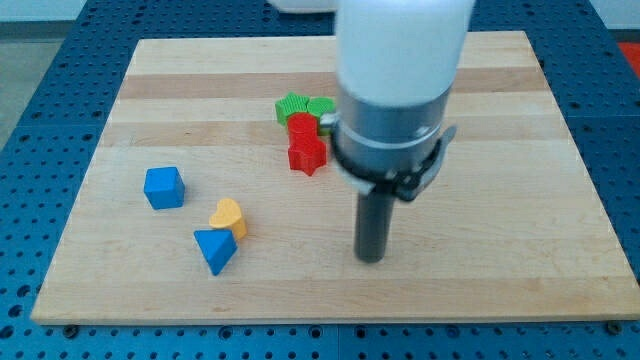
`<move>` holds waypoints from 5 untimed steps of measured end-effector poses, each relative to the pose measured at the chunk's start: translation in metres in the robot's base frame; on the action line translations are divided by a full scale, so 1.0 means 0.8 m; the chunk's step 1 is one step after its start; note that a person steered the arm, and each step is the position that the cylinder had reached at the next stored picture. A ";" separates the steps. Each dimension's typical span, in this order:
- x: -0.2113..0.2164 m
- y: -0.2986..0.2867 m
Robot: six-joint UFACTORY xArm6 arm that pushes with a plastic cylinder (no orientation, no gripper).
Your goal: Place your arm to the bottom of the blue triangle
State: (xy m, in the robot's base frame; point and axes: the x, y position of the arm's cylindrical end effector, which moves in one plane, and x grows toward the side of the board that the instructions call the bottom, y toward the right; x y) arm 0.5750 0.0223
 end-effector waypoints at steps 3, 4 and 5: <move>0.040 -0.158; 0.035 -0.191; 0.019 -0.198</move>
